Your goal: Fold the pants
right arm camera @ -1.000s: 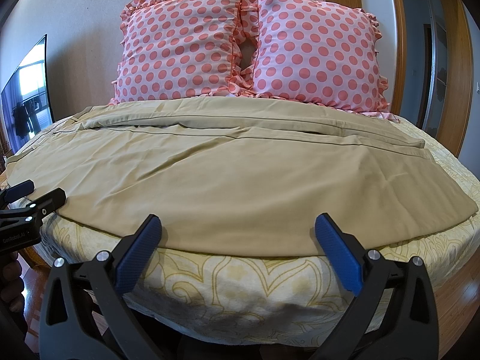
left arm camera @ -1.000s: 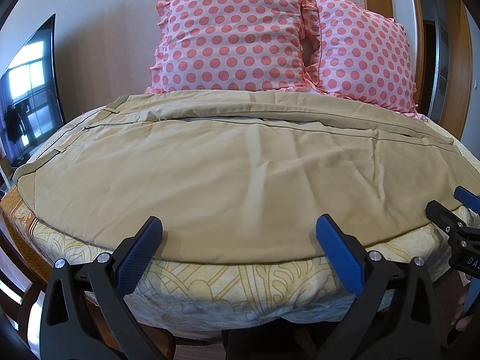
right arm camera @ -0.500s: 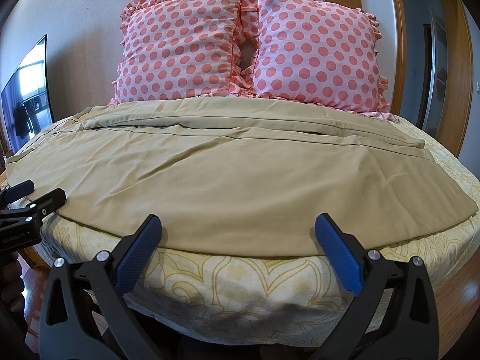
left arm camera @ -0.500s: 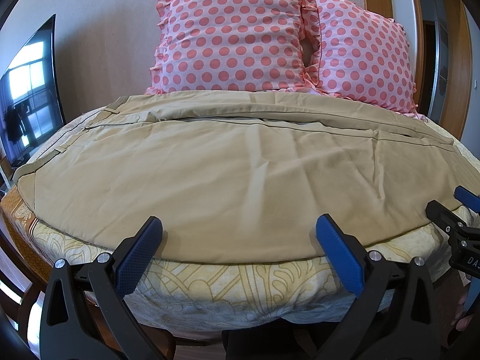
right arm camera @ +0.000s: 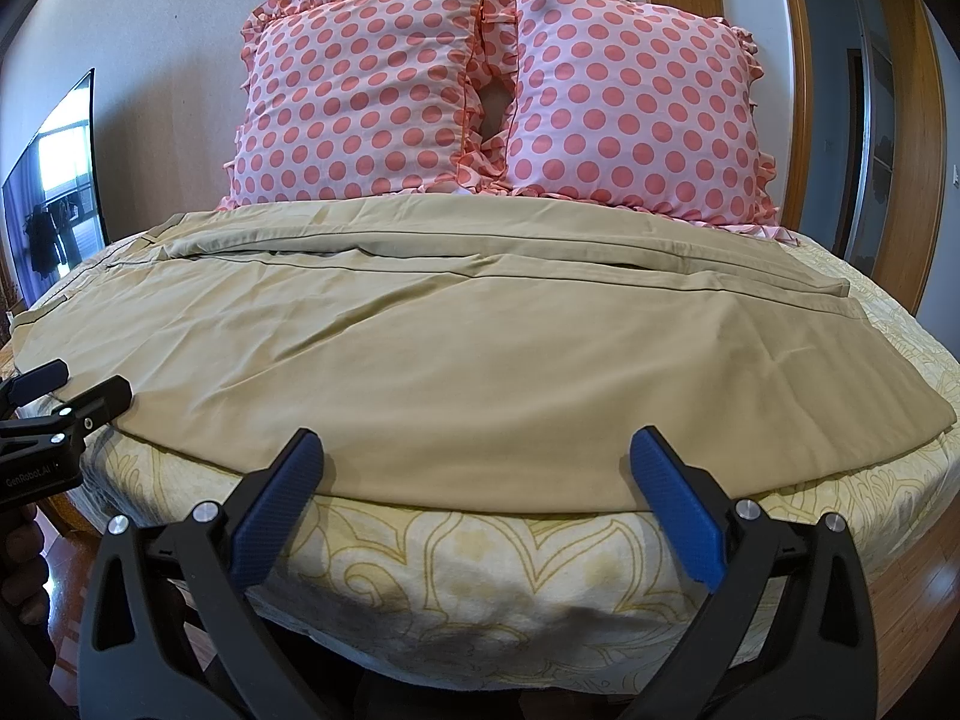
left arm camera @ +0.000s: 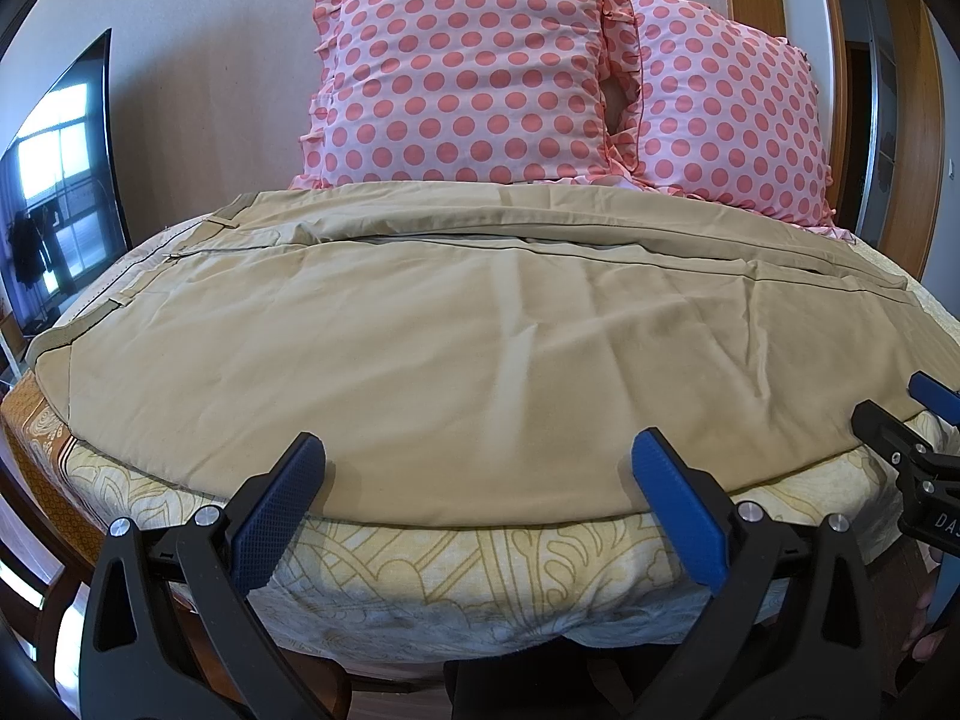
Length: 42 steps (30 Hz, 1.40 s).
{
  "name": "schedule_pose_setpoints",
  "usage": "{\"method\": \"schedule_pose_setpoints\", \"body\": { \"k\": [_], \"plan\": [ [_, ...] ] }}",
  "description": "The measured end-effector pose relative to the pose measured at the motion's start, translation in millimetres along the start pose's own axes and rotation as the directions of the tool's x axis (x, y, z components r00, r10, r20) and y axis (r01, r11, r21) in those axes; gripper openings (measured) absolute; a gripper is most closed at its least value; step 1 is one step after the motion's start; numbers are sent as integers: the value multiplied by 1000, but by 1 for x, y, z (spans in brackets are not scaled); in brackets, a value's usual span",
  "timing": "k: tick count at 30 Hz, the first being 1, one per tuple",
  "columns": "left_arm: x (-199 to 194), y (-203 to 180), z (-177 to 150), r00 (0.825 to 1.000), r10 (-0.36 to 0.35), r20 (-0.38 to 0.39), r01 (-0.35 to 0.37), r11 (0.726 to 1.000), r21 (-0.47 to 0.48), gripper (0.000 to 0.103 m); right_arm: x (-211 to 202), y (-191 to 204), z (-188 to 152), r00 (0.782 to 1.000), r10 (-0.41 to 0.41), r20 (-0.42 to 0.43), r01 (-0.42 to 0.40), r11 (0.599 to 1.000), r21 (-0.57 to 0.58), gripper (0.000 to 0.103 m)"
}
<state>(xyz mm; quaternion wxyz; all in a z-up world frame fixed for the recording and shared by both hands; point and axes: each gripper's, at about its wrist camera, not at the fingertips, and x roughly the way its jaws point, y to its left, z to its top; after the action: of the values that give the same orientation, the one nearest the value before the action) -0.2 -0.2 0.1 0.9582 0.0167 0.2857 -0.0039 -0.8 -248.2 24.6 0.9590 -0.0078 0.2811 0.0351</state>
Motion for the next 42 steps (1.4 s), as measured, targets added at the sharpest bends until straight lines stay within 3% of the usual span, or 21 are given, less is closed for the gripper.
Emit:
{"method": "schedule_pose_setpoints", "body": {
  "k": [26,31,34,37,40,42],
  "plan": [
    [0,0,0,1000,0,0,0,1000,1,102,-1,2,1,1000,3,5,-3,1000,-1,101],
    [2,2,3,1000,-14,-24,14,1000,8,102,-1,0,8,998,55,-30,-56,998,-18,101],
    [8,4,14,998,-34,-47,34,999,3,102,-3,-26,34,998,63,-1,-63,997,40,101],
    [3,15,36,1000,-24,7,24,1000,-7,102,6,-73,87,999,-22,35,18,992,125,101],
    [4,22,55,999,16,52,-15,1000,-20,102,43,-122,138,988,-142,-63,152,965,214,101],
    [10,24,64,998,27,58,-25,999,-32,102,76,-155,161,980,-147,-137,181,941,285,101]
  ]
}}
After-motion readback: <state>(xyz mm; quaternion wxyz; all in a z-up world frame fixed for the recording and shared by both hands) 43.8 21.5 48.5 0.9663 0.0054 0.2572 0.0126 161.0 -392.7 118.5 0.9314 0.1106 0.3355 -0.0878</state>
